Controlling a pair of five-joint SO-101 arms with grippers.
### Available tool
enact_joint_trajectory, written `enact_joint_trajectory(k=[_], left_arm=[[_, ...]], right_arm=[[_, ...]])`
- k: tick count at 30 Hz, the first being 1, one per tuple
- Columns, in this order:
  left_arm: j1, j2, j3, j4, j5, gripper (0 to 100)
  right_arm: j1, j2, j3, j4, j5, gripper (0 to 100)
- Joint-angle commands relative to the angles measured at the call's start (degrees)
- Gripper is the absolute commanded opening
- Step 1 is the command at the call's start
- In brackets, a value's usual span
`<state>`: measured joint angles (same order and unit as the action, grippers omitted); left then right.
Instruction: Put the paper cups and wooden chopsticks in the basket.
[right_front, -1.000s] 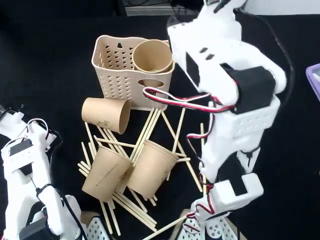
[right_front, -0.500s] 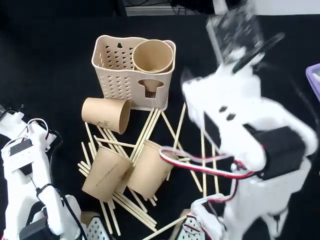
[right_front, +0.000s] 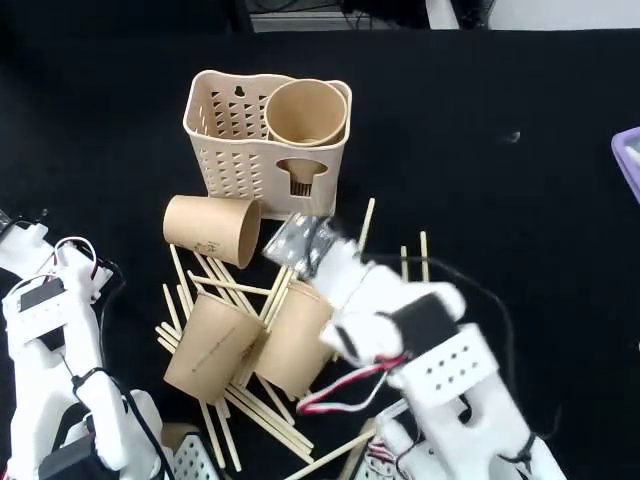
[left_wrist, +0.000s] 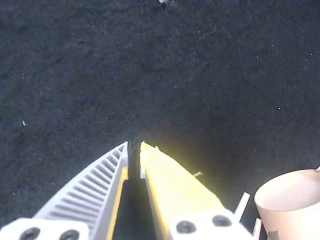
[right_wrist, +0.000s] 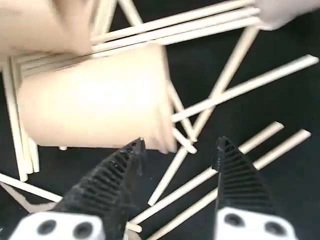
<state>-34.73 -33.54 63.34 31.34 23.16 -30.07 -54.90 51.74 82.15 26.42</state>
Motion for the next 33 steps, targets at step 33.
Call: enact_joint_trajectory(k=[33], left_arm=[[0.13,-1.41,-0.4,-1.05,0.35,5]], right_arm=[[-6.77,-2.95,-14.81,11.25,3.34,1.0]])
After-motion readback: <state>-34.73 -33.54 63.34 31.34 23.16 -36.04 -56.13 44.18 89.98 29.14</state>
